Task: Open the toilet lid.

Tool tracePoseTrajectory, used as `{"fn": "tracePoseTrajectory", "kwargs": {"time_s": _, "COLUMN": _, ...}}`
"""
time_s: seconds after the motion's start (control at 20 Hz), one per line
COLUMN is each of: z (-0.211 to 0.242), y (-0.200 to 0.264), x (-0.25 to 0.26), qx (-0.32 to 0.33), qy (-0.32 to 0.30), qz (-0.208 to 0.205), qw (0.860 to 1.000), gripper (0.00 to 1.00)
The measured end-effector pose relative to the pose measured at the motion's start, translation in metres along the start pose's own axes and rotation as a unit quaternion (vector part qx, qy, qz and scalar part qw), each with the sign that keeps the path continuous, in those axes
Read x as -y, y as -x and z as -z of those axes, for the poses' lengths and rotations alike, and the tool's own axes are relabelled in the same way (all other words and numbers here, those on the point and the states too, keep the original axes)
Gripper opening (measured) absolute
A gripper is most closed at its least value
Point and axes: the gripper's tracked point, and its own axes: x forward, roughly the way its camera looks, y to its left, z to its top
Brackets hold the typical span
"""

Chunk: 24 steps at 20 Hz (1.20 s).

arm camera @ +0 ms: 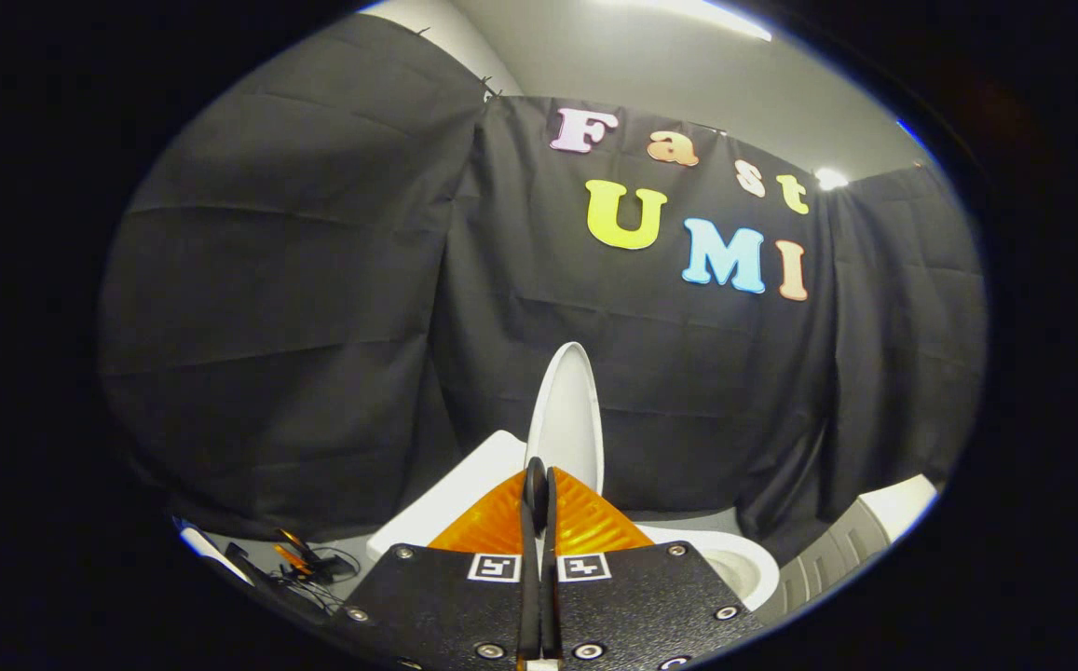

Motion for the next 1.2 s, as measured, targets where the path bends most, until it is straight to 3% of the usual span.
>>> {"fn": "tracePoseTrajectory", "kwargs": {"time_s": 0.2, "z": 0.002, "y": -0.007, "x": -0.014, "qx": -0.001, "qy": -0.017, "qz": -0.037, "qw": 0.999, "gripper": 0.00}}
{"fn": "tracePoseTrajectory", "kwargs": {"time_s": 0.4, "z": -0.002, "y": -0.003, "x": -0.006, "qx": 0.001, "qy": 0.000, "qz": -0.048, "qw": 0.999, "gripper": 0.01}}
{"fn": "tracePoseTrajectory", "kwargs": {"time_s": 0.5, "z": -0.001, "y": 0.002, "x": -0.007, "qx": 0.006, "qy": 0.003, "qz": -0.068, "qw": 0.998, "gripper": 0.09}}
{"fn": "tracePoseTrajectory", "kwargs": {"time_s": 0.75, "z": -0.028, "y": 0.035, "x": 0.017, "qx": 0.065, "qy": -0.016, "qz": -0.080, "qw": 0.995, "gripper": 0.90}}
{"fn": "tracePoseTrajectory", "kwargs": {"time_s": 0.95, "z": -0.056, "y": 0.065, "x": 0.068, "qx": 0.133, "qy": -0.025, "qz": -0.057, "qw": 0.989, "gripper": 0.95}}
{"fn": "tracePoseTrajectory", "kwargs": {"time_s": 1.2, "z": -0.037, "y": 0.076, "x": 0.128, "qx": 0.133, "qy": -0.049, "qz": -0.018, "qw": 0.990, "gripper": 0.95}}
